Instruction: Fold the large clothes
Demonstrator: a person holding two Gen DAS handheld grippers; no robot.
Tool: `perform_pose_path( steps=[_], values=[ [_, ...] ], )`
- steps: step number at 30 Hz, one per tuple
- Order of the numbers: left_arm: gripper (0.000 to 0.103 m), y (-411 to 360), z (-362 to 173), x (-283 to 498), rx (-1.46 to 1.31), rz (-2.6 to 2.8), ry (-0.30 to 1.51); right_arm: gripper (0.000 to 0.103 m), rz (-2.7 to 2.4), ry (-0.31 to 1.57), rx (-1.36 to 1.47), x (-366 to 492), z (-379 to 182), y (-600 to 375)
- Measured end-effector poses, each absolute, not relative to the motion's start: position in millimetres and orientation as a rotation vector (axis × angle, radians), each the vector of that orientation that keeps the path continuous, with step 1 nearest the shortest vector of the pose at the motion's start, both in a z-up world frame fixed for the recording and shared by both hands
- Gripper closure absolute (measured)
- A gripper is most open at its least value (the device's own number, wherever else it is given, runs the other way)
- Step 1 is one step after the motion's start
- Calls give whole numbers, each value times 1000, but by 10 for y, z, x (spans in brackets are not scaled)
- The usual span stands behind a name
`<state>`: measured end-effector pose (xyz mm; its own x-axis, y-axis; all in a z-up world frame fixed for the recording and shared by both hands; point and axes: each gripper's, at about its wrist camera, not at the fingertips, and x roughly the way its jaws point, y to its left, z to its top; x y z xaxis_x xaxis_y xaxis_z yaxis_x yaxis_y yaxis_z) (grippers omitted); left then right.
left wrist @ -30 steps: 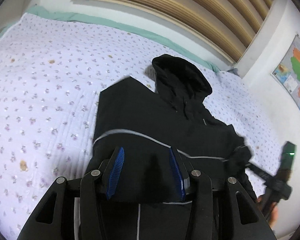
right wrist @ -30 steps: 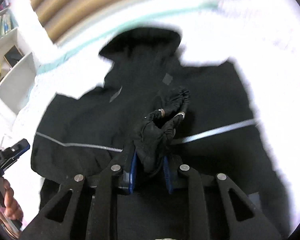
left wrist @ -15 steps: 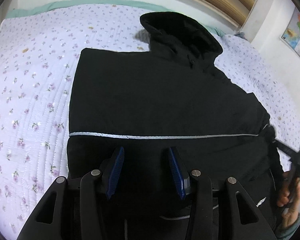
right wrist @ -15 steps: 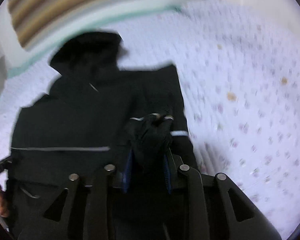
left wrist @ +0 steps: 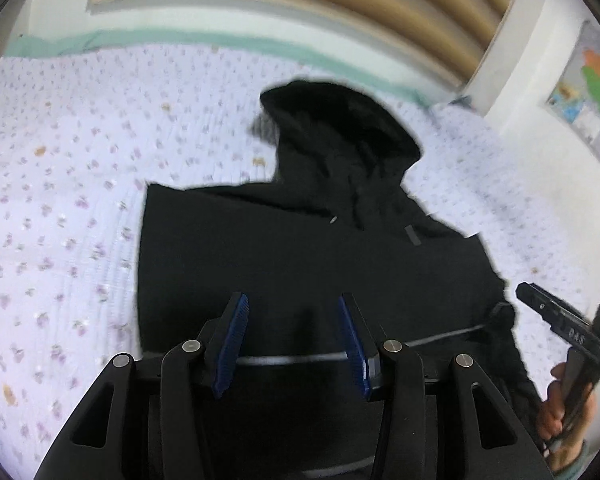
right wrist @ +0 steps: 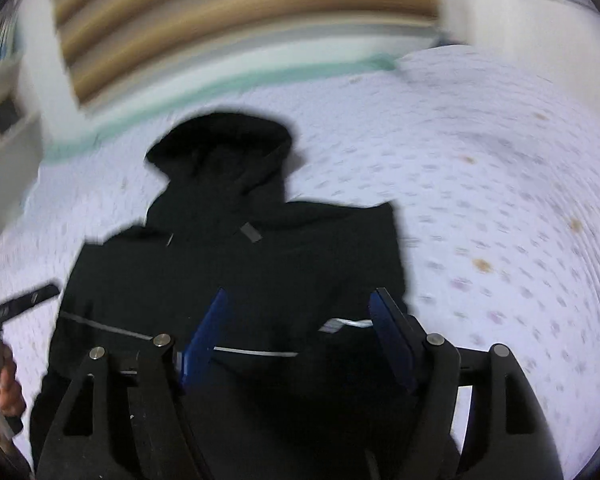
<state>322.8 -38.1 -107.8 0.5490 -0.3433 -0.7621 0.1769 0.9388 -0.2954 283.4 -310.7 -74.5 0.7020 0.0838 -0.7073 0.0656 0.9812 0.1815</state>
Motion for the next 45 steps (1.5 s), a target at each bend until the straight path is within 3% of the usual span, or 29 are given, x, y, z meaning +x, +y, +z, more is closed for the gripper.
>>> perform_pose_path(
  steps=[7, 14, 17, 21, 24, 27, 32, 38, 45],
  values=[
    [56, -422, -1714, 3537, -171, -245, 1072, 31, -9, 1031, 11, 3563, -1673, -2602],
    [56, -468, -1557, 3355, -121, -242, 1014, 30, 29, 960, 24, 3440, -1685, -2633],
    [56, -372, -1322, 3075, -167, -288, 972, 41, 69, 963, 57, 3283, -1489, -2746],
    [56, -262, -1062, 2718, -200, -301, 907, 44, 82, 878, 116, 2873, -1109, -2907],
    [56, -210, -1155, 2659, -192, -257, 934, 44, 33, 863, 86, 2694, -1065, -2996],
    [56, -131, -1624, 2836, -214, -218, 1085, 46, -1, 942, 34, 2754, -1380, -3033],
    [56, -62, -1663, 2803, -253, -246, 1035, 45, -41, 910, -34, 2893, -1623, -2865],
    [56, 10, -1478, 2707, -227, -321, 1002, 44, 3, 867, 40, 2823, -1582, -2976],
    [56, 47, -264, 3023, -203, -387, 943, 43, 63, 922, 173, 3099, -795, -3126]
  ],
)
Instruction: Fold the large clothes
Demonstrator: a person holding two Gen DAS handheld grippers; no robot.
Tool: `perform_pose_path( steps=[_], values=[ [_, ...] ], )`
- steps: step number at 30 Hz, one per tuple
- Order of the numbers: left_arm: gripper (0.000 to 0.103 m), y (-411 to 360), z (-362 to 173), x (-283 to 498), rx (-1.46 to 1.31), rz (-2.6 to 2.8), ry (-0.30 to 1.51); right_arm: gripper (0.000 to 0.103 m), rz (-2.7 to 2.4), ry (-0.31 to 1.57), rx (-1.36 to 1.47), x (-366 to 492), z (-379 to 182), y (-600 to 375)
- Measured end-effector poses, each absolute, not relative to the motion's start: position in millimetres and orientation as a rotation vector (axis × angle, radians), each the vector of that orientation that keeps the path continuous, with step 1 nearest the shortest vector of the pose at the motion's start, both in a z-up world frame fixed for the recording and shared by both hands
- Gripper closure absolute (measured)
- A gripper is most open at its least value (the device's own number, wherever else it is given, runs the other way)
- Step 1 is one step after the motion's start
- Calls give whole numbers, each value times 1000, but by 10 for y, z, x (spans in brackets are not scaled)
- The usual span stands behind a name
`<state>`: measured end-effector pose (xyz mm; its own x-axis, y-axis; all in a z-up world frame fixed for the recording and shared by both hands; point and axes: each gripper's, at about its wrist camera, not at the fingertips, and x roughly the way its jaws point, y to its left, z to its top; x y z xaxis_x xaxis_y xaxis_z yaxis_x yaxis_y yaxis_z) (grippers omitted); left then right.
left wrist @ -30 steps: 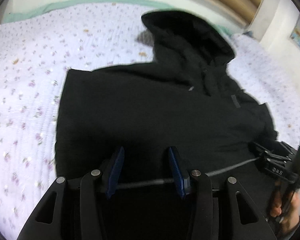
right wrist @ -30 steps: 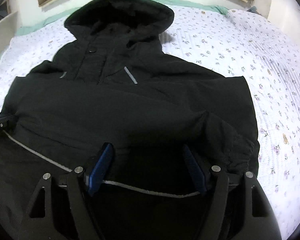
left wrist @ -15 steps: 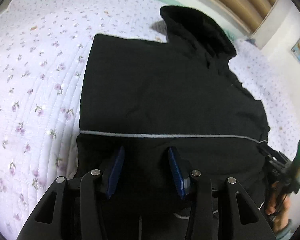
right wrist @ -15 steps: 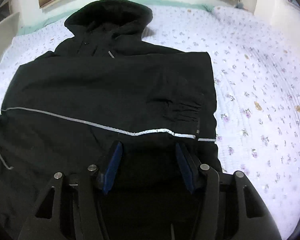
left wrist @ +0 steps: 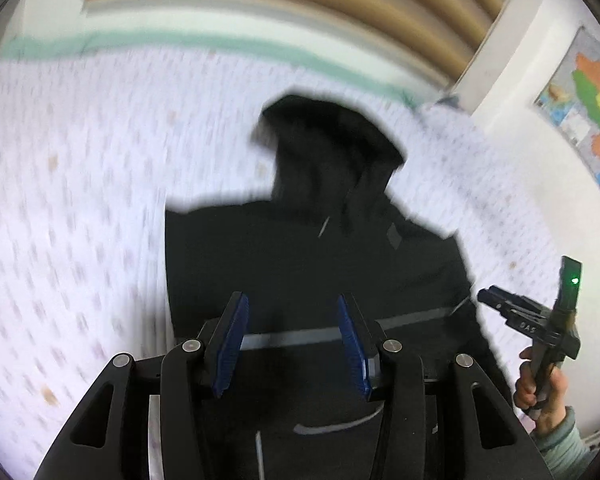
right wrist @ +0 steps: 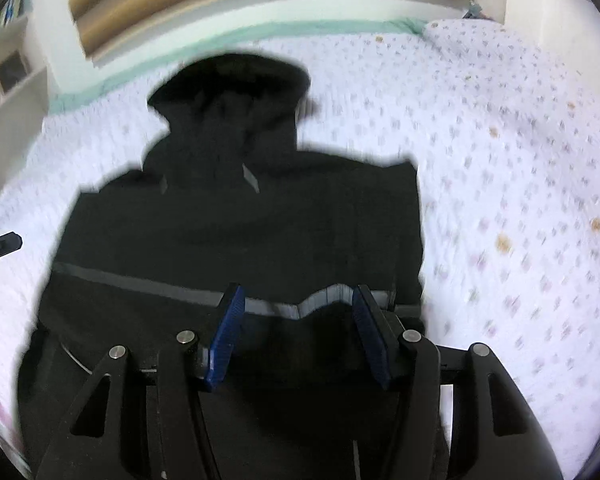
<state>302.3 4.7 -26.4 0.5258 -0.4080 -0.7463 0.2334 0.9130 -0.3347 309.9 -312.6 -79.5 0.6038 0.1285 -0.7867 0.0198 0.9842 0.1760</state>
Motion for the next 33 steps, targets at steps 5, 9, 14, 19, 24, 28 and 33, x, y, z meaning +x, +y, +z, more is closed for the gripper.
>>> perform_pose_path(
  steps=[5, 9, 14, 19, 24, 28, 33],
  values=[
    [56, -116, 423, 3557, -166, -367, 919, 43, 56, 887, 182, 3591, 74, -3193],
    [56, -272, 612, 4044, -169, -360, 895, 43, 60, 843, 203, 4010, 507, -3278],
    [56, -546, 328, 4852, -100, -328, 951, 43, 47, 880, 257, 4592, 473, -3446],
    [56, -681, -215, 5522, -44, -268, 1009, 43, 58, 952, 267, 5351, -2, -3360],
    [56, -814, -850, 6036, -10, -247, 1084, 43, 49, 1040, 254, 6026, -682, -3295],
    [63, -870, -1202, 6329, -4, -186, 1100, 50, 45, 1094, 260, 6354, -1100, -3263],
    [92, -338, -1109, 6333, -337, -287, 1067, 98, 26, 1025, 269, 6420, -1067, -3334]
  ],
)
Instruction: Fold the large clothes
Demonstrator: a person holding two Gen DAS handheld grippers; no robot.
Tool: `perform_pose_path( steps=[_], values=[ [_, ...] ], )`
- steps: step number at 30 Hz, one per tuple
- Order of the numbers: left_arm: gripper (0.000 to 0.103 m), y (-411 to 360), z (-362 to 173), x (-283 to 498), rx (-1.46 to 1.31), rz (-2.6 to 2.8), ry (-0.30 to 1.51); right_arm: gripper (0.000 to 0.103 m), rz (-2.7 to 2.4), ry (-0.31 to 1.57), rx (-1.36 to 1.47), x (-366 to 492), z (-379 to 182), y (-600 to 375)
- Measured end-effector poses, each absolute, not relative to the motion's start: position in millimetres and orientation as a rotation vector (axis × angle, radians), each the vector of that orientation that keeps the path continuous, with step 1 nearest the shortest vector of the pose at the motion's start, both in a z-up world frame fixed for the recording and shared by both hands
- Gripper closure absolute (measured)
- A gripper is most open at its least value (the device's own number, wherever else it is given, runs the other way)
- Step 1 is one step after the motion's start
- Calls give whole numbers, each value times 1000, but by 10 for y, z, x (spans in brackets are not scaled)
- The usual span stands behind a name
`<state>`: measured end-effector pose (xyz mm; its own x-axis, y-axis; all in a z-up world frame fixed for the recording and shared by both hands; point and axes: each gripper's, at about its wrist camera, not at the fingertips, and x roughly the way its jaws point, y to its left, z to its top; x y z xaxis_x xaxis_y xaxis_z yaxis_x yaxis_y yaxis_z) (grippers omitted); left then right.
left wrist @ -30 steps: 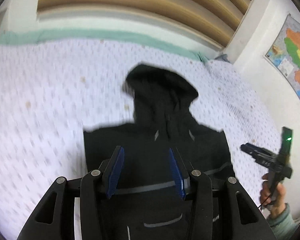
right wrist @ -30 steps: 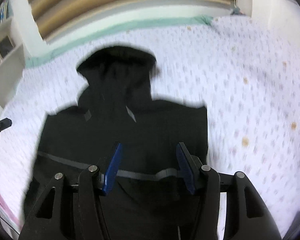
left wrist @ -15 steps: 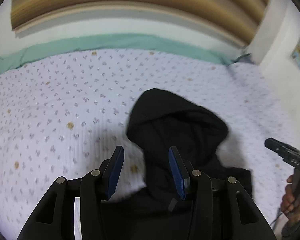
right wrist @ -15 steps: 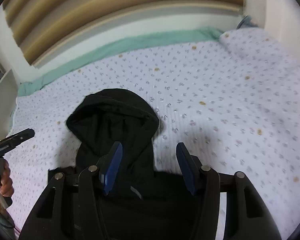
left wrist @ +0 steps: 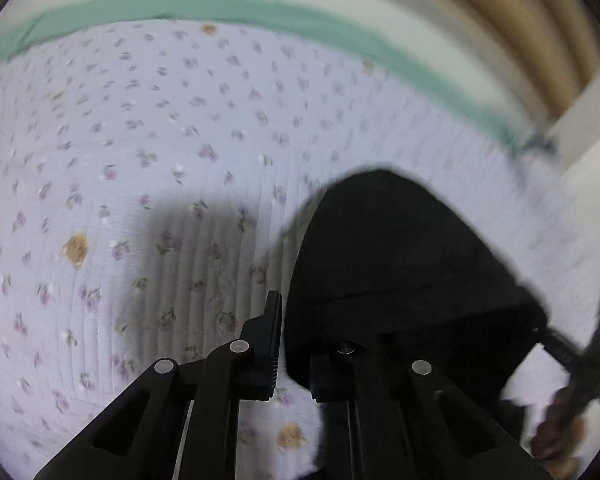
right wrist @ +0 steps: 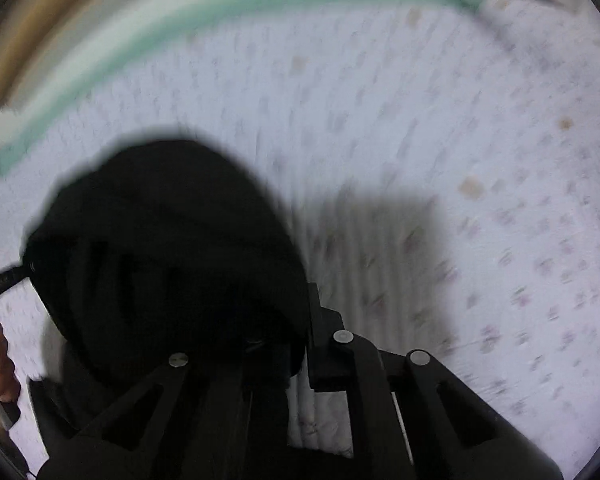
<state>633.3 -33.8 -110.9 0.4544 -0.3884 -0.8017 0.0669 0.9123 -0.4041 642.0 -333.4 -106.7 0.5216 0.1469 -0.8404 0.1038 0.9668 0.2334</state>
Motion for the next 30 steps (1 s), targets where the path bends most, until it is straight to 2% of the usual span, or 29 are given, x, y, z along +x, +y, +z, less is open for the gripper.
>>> perform_pose_path(
  steps=[2, 4, 8, 10, 12, 16, 20, 24, 26, 28, 30],
  values=[
    [89, -129, -1042, 6189, -451, -364, 1051, 98, 43, 918, 251, 6226, -769, -3385],
    [88, -80, -1146, 6125, -451, -400, 1081, 98, 68, 883, 208, 6090, -701, -3343],
    [87, -361, -1955, 6214, -254, -354, 1285, 96, 54, 1039, 182, 6237, -1326, -3256],
    [87, -455, -1954, 6213, -203, -353, 1258, 95, 93, 1153, 207, 6370, -1738, -3231],
    [87, -522, -1826, 6168, -147, -349, 1246, 92, 99, 1155, 205, 6393, -1764, -3234],
    [76, -462, -1496, 5915, -44, -381, 1188, 80, 158, 1160, 189, 6279, -1485, -3334],
    [75, -305, -1156, 5728, -48, -410, 1129, 38, 241, 1107, 171, 5981, -1132, -3446],
    [74, -410, -734, 5866, -136, -507, 1000, 36, 282, 981, 160, 6047, -674, -3349],
    [69, -598, -684, 6060, -137, -541, 970, 36, 318, 942, 161, 6294, -528, -3178],
    [69, -758, -831, 6259, -115, -554, 994, 36, 327, 922, 133, 6589, -515, -2970],
    [69, -898, -1213, 6449, -109, -545, 1088, 36, 348, 950, 111, 6856, -682, -2817]
  ],
)
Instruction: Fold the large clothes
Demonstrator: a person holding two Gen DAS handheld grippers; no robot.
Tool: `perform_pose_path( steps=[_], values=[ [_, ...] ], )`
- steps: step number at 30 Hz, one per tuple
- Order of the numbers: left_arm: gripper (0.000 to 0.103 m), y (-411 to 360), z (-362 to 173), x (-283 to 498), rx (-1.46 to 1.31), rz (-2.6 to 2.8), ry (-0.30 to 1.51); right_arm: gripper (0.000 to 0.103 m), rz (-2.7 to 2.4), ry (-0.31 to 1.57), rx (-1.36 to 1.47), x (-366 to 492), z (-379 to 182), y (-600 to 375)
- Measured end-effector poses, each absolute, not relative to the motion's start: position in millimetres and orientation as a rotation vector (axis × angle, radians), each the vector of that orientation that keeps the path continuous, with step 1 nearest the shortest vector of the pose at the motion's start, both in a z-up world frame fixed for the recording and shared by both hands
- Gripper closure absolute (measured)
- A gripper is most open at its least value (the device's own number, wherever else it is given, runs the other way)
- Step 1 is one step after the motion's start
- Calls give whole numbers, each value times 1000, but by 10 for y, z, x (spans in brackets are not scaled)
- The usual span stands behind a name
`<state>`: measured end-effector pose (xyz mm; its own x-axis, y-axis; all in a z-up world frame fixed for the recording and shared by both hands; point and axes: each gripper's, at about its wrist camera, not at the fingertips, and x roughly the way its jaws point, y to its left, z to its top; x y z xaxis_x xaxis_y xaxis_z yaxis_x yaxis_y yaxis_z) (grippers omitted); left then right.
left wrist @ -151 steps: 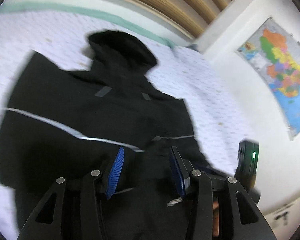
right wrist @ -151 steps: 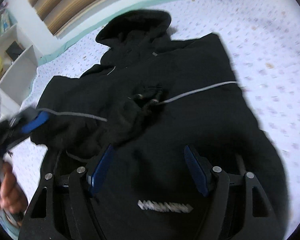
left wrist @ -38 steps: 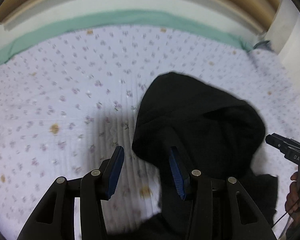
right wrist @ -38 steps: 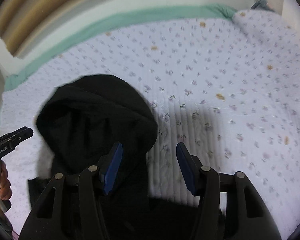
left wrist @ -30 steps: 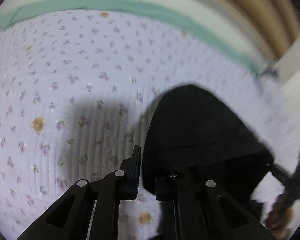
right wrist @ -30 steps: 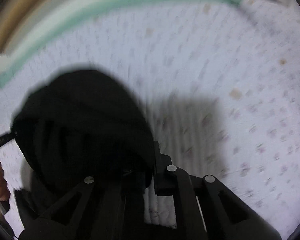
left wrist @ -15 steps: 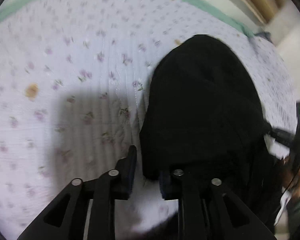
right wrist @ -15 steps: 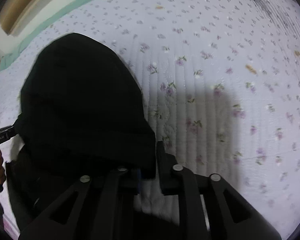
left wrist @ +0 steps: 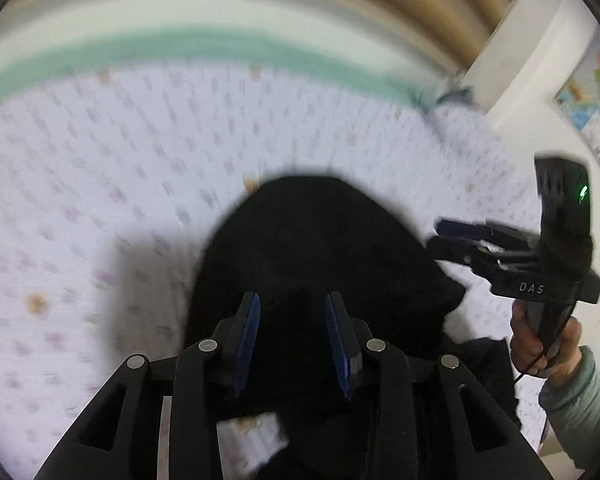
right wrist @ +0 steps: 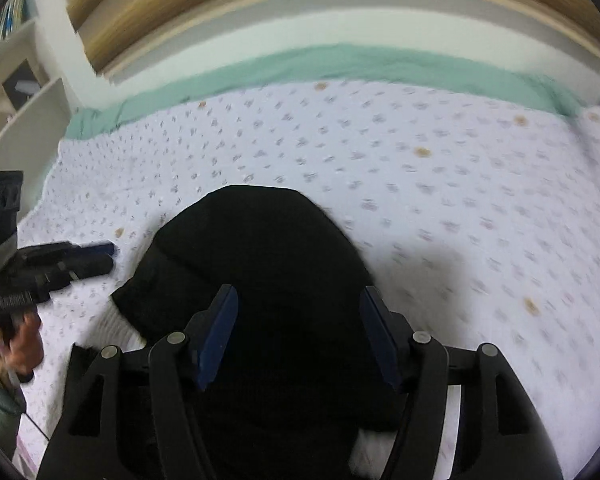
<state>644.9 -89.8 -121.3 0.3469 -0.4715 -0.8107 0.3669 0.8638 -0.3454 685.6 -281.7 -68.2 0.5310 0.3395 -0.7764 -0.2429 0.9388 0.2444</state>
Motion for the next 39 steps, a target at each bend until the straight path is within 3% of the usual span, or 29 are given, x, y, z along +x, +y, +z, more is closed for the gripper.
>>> perform_pose_path(
  steps=[4, 7, 12, 18, 21, 22, 23, 24, 28, 33, 36, 38, 39],
  values=[
    [69, -913, -1895, 6570, -117, -489, 1187, 40, 306, 1097, 44, 7152, -1367, -2544],
    [69, -835, -1983, 6566, -199, -485, 1174, 41, 302, 1092, 69, 7151, -1600, -2522],
    [69, -875, -1803, 6502, -153, -478, 1166, 42, 292, 1078, 67, 7055, -1593, -2586],
    [69, -750, -1179, 6152, -199, -606, 1038, 42, 328, 982, 122, 6601, -1049, -2928],
    [69, -743, -1239, 6119, -238, -630, 1059, 42, 295, 959, 82, 6366, -971, -3089],
    [69, -735, -1340, 6141, -234, -608, 1087, 48, 293, 973, 76, 6328, -1041, -3137],
    [69, -757, -1480, 6194, -229, -579, 1133, 61, 294, 1000, 70, 6323, -1132, -3180],
    [69, -781, -1725, 6279, -237, -539, 1217, 64, 291, 1034, 65, 6346, -1247, -3182],
    [70, -714, -1965, 6344, -372, -504, 1252, 64, 347, 1115, 146, 6397, -1709, -3225],
    [70, -649, -1640, 6228, -297, -548, 1195, 59, 348, 1129, 168, 6454, -1572, -3389],
    [65, -532, -1277, 6195, -257, -586, 1110, 43, 377, 1090, 155, 6414, -1310, -3473],
    [39, -443, -1171, 6293, -230, -568, 1079, 30, 381, 1039, 135, 6447, -1119, -3519],
    [37, -411, -1128, 6373, -220, -549, 1069, 30, 387, 1024, 129, 6478, -1066, -3531]
  ],
)
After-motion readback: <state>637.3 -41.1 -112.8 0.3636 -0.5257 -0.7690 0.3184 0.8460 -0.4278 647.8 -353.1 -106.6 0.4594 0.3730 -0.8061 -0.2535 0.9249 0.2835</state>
